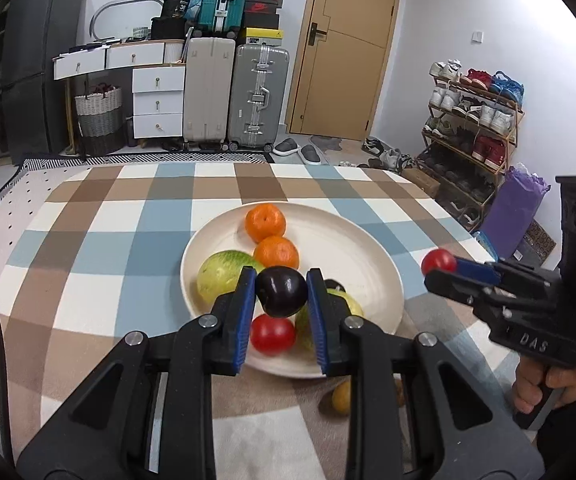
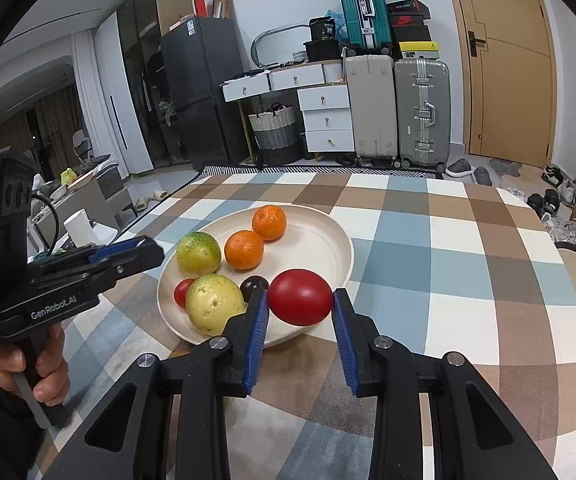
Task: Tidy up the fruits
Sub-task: 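Lower the plum and tomato into the white plate and open both tools, then withdraw both open tools toward the two brown fruits on the table, then grasp the small brown pear with the right tool while the left tool grasps the round brown fruit, then lower both brown fruits into the white plate and open both tools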
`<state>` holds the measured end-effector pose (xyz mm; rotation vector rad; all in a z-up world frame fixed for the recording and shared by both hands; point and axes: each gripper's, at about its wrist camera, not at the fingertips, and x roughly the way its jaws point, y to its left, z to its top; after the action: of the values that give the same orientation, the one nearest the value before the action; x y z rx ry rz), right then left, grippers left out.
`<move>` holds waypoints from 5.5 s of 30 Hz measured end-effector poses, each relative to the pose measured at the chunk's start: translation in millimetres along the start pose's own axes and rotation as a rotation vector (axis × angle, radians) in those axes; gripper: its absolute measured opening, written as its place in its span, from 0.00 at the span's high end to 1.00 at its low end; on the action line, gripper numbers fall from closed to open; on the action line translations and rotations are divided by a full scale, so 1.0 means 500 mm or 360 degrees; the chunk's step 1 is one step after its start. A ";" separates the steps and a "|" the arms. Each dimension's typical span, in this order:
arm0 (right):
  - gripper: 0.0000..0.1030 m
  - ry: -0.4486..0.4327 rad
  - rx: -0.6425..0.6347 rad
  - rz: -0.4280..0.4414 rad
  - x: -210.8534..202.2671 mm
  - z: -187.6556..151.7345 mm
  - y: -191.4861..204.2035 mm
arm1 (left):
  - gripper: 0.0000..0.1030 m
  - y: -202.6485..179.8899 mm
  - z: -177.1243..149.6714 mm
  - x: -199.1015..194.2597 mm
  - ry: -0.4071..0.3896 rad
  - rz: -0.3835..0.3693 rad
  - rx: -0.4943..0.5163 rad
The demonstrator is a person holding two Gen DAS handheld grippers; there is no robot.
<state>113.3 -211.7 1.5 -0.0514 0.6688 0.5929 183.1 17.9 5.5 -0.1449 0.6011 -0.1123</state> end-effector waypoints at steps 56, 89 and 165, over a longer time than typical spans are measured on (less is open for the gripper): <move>0.00 0.0084 0.0018 -0.0045 0.023 0.002 0.001 | 0.00 0.003 -0.050 -0.048 0.0025 0.0113 0.0015; 0.26 0.0522 -0.0353 0.0211 0.064 -0.070 0.082 | 0.00 -0.003 -0.079 -0.012 0.0304 -0.0010 0.0081; 0.75 0.0295 -0.0274 0.0198 0.030 -0.040 0.056 | 0.75 -0.059 -0.089 -0.018 0.0282 -0.0251 0.0153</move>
<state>96.4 -185.4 -19.3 -0.2286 0.8037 0.7713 148.7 -14.3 -20.8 -0.0894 0.7595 -0.3087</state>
